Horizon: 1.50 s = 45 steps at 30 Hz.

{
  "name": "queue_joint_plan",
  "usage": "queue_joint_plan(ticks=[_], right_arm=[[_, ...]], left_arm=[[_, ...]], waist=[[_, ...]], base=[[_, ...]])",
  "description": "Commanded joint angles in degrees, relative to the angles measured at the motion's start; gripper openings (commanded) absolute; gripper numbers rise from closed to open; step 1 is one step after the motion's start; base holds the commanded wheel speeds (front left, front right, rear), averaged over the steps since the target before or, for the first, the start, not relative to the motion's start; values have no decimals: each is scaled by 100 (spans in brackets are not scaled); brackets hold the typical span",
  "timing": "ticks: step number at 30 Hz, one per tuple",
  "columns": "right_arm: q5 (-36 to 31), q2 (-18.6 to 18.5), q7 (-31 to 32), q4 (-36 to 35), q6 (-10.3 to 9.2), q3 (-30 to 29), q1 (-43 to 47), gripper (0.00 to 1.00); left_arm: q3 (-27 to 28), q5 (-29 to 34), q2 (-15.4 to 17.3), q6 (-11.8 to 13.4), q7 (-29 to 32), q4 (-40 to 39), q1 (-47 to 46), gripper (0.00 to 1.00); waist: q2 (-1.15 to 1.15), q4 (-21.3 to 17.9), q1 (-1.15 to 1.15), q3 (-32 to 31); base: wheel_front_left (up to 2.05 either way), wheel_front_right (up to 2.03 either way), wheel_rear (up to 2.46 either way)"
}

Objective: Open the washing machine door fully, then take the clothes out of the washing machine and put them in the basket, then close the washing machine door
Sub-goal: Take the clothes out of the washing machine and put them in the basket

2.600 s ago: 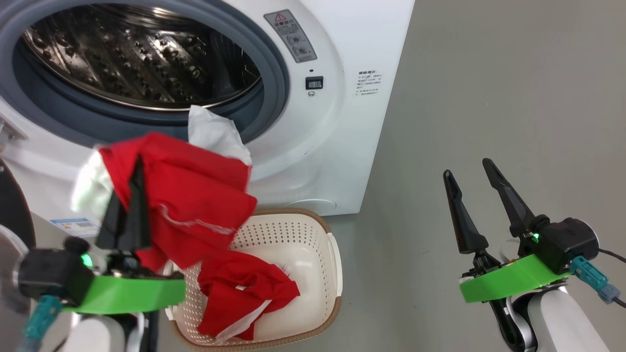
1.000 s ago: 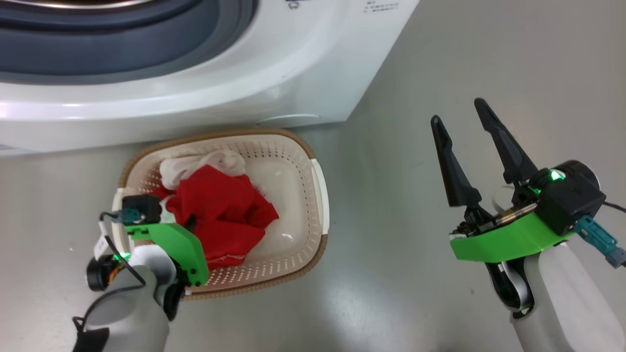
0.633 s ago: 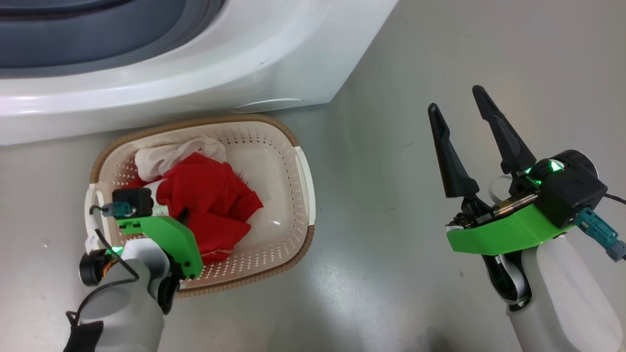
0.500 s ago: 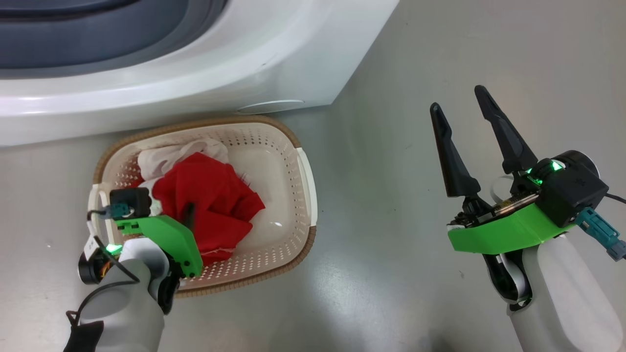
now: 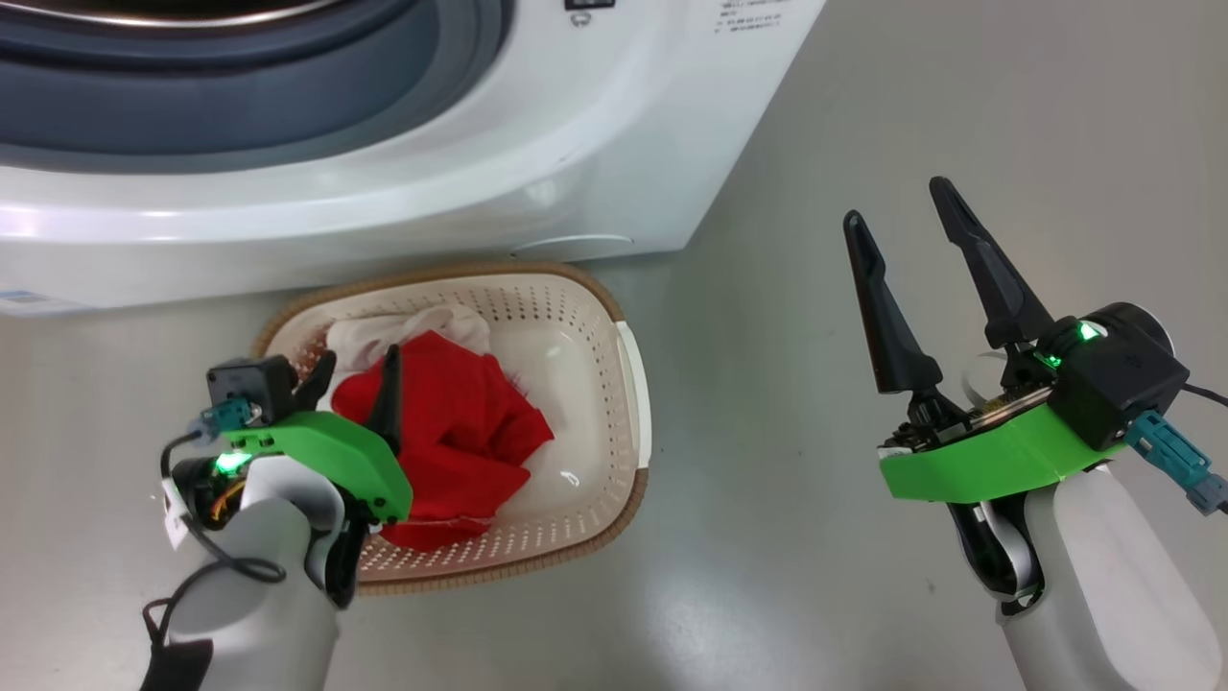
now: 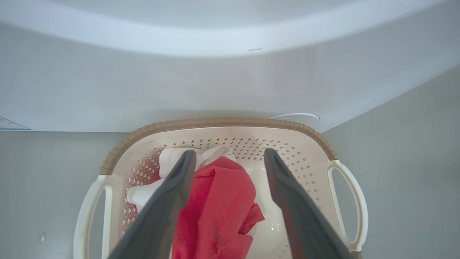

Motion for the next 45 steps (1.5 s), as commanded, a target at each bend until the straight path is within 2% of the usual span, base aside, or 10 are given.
queue_joint_plan(ticks=[1,10,19,29,45], right_arm=[[70,-24,-36,-111,35,72,147,100],[44,-72,-36,-25,35,23,346,100],[17,-70,-36,115,35,-57,640,100],[26,-19,-36,183,35,-128,1034,100],[-76,54,-36,213,35,-438,1414,100]], left_arm=[[194,68,191,42,-67,-349,324,100],[680,441,194,170,-69,-1805,1104,100],[1029,829,96,136,-69,-2978,1781,100],[1461,1263,31,86,-70,-4283,2672,100],[1772,1606,6,-9,-70,-5215,3395,100]], waist=[[0,103,0,-187],[0,226,0,-757],[0,352,0,-1365],[0,275,0,-2104],[0,304,0,-2764]], base=[[0,0,0],[0,0,0],[0,0,0],[0,0,0],[0,0,0]])
